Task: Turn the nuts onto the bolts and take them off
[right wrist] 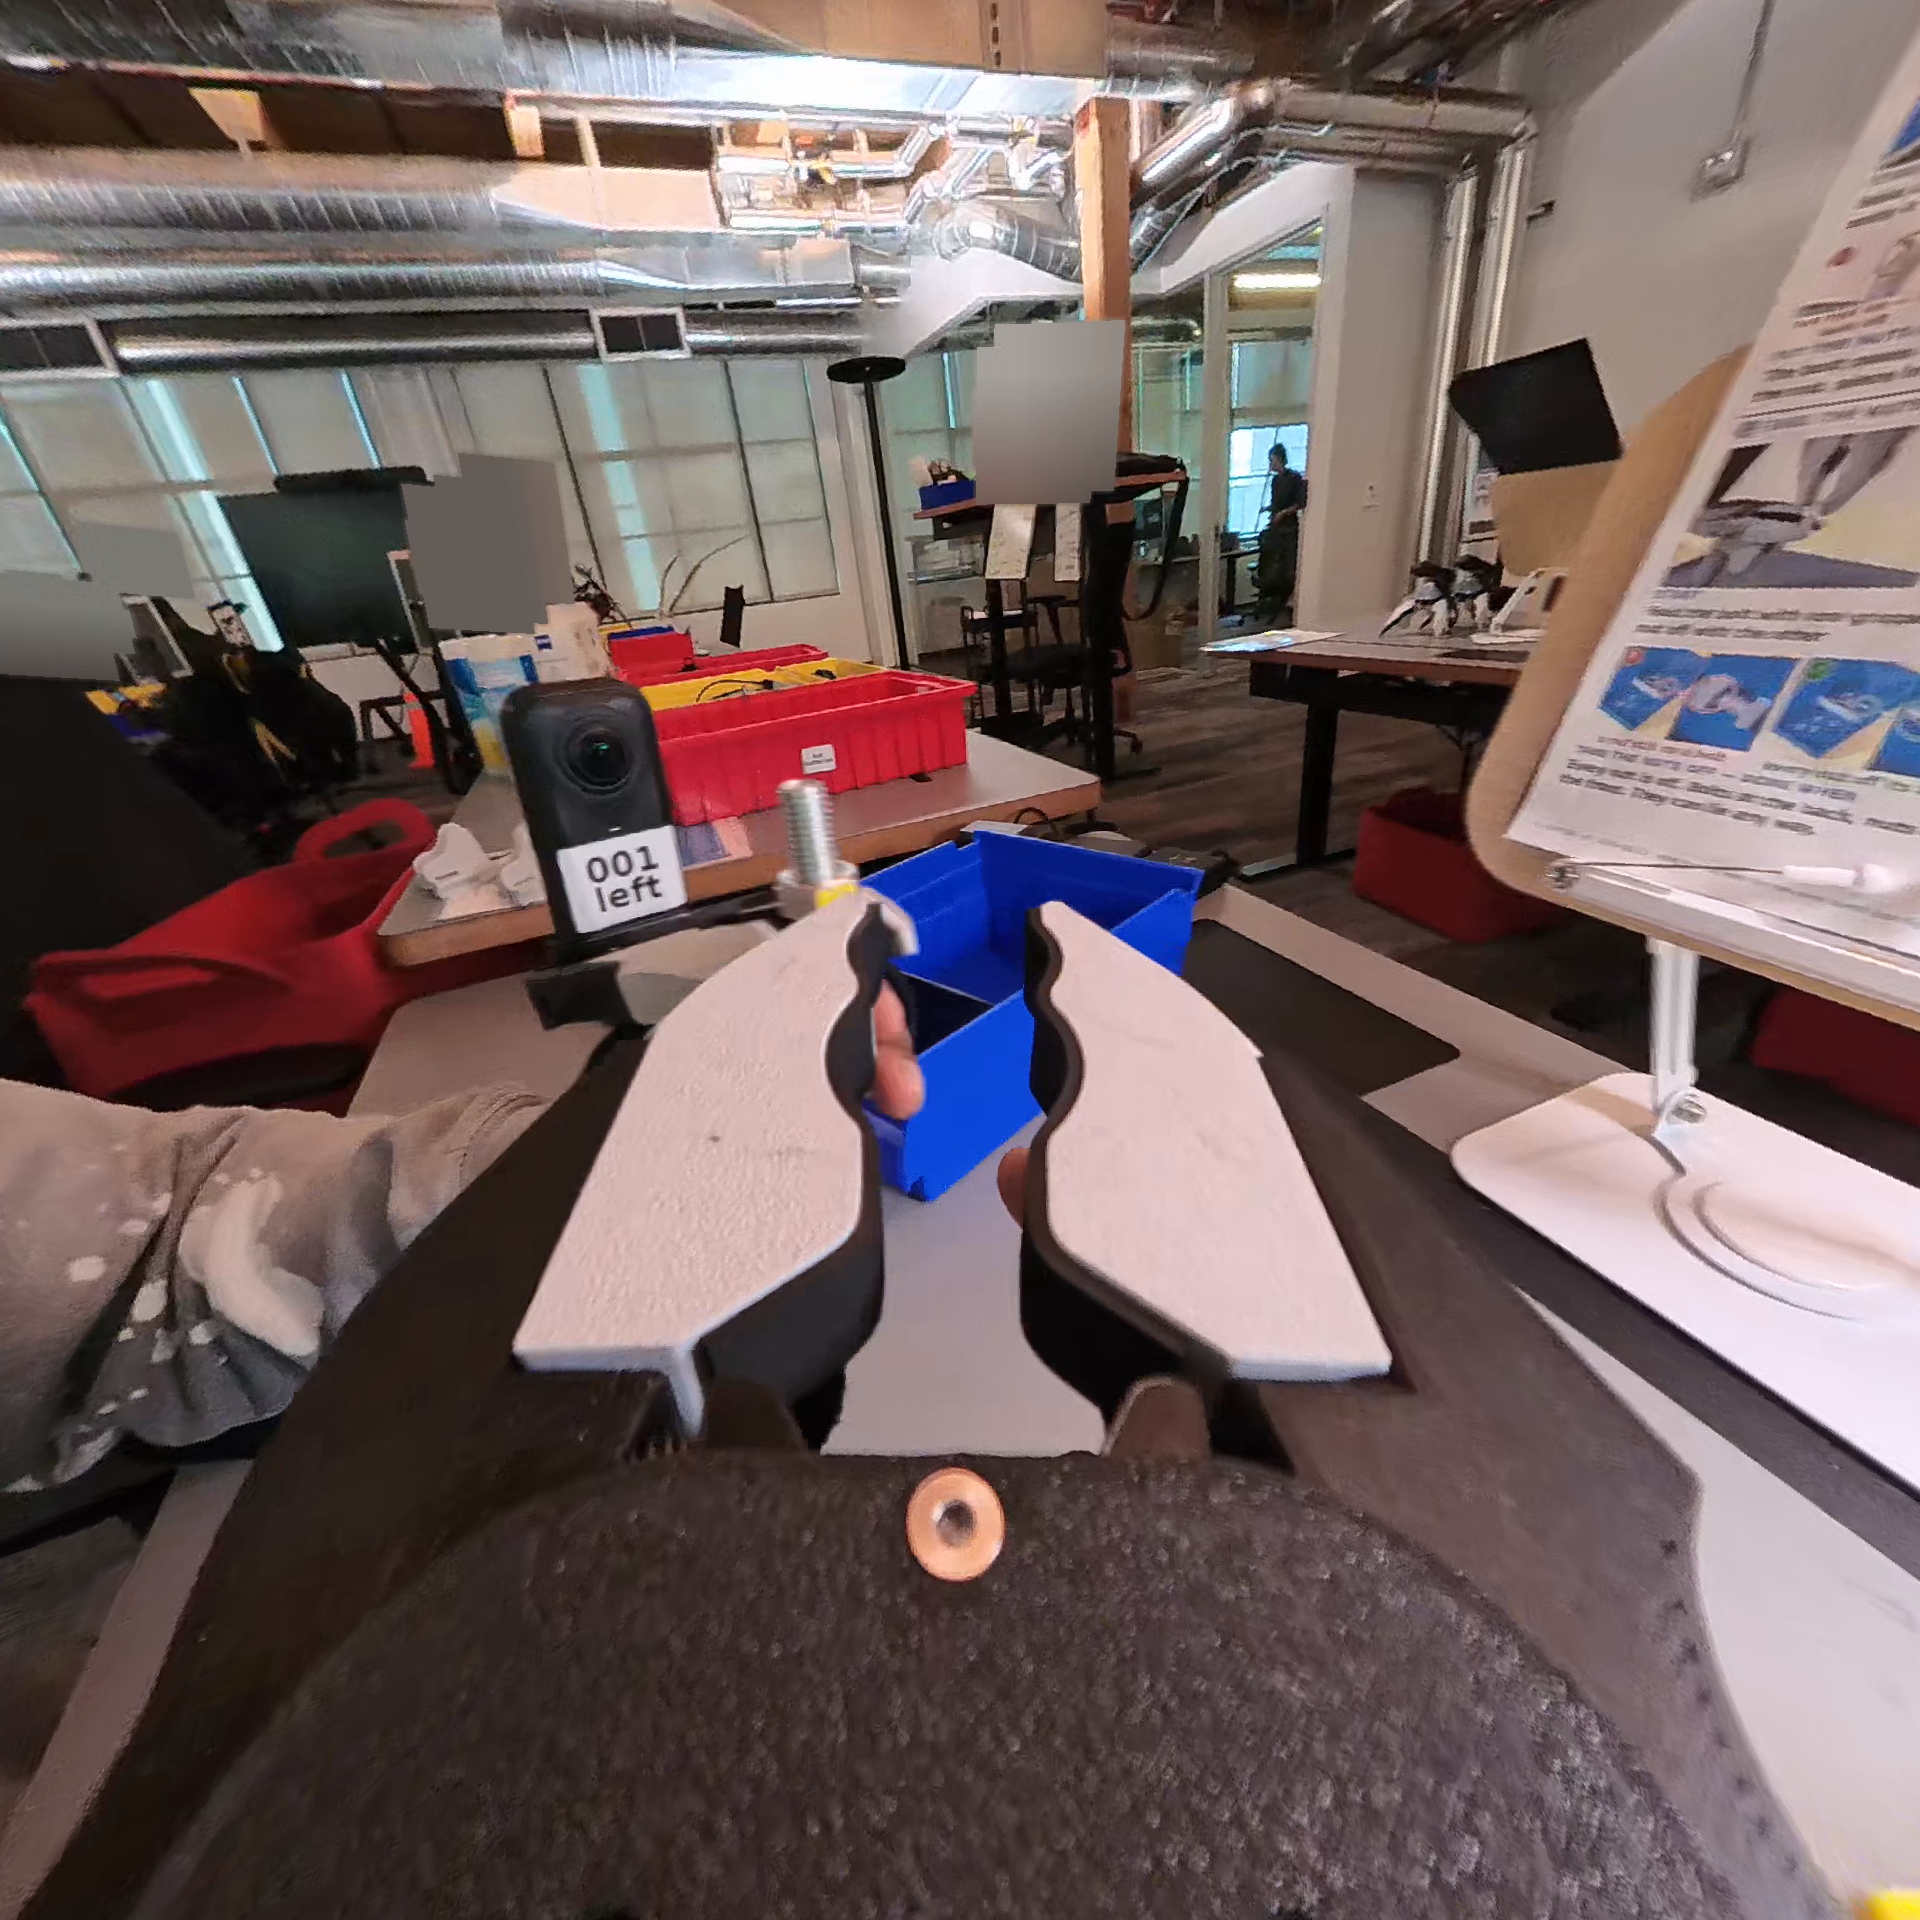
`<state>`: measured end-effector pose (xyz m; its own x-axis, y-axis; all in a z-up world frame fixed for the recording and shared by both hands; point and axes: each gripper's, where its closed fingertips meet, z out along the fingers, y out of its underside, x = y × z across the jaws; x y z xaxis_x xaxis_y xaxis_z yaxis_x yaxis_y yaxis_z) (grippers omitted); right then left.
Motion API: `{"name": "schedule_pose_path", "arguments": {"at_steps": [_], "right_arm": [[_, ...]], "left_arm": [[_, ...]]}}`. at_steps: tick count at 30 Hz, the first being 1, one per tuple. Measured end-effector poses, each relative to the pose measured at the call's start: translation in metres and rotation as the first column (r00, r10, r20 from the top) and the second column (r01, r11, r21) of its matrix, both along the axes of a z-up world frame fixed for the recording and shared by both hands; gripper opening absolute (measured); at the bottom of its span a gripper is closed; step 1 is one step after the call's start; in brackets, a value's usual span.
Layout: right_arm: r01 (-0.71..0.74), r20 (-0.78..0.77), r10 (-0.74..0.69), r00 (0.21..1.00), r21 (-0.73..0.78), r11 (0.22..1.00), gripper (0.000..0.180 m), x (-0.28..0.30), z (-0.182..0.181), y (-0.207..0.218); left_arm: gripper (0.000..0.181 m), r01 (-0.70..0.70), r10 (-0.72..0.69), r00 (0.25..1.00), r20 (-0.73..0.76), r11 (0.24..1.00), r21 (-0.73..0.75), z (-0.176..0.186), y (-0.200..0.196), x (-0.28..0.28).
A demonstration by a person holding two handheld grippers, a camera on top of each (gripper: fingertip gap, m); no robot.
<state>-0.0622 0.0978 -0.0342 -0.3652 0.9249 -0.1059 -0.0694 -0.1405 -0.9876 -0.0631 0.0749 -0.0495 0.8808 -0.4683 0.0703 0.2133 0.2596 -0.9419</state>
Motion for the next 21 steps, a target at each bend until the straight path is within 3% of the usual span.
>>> {"name": "schedule_pose_path", "arguments": {"at_steps": [3, 6, 7, 9, 18, 19, 20, 21], "right_arm": [[-0.059, 0.030, 0.058, 0.998, 0.019, 0.998, 0.037, -0.007, -0.007, -0.025], [-0.031, 0.025, 0.030, 0.999, 0.021, 0.999, 0.037, -0.010, -0.009, -0.021], [0.016, 0.022, -0.016, 1.000, -0.011, 1.000, 0.012, -0.009, -0.007, -0.009], [0.077, -0.004, -0.077, 0.997, -0.053, 0.996, 0.007, -0.006, -0.003, 0.012], [0.022, 0.022, -0.023, 0.999, 0.029, 0.999, 0.039, -0.013, -0.008, -0.022], [0.025, 0.019, -0.025, 1.000, 0.015, 1.000, 0.033, -0.012, -0.007, -0.018], [0.075, 0.019, -0.074, 0.997, -0.014, 0.997, 0.014, -0.012, -0.006, -0.006], [0.096, 0.005, -0.096, 0.995, -0.024, 0.995, 0.015, -0.010, -0.004, 0.003]], "left_arm": [[0.019, -0.003, 0.003, 1.000, -0.016, 1.000, -0.012, -0.006, 0.003, 0.005], [0.019, -0.023, 0.023, 1.000, -0.017, 1.000, -0.001, -0.003, 0.002, 0.004], [0.019, -0.025, 0.025, 1.000, -0.009, 0.999, 0.020, 0.000, 0.000, 0.001], [0.019, -0.045, 0.045, 0.999, -0.016, 0.999, 0.031, 0.003, -0.002, -0.004], [0.019, -0.070, 0.071, 0.997, -0.044, 0.997, 0.007, -0.004, 0.003, 0.001], [0.019, -0.074, 0.075, 0.997, -0.034, 0.997, 0.011, -0.003, 0.003, -0.002], [0.019, -0.061, 0.062, 0.998, -0.022, 0.997, 0.036, 0.000, -0.001, -0.003], [0.019, -0.067, 0.068, 0.998, -0.016, 0.997, 0.040, 0.003, -0.002, -0.006]]}}
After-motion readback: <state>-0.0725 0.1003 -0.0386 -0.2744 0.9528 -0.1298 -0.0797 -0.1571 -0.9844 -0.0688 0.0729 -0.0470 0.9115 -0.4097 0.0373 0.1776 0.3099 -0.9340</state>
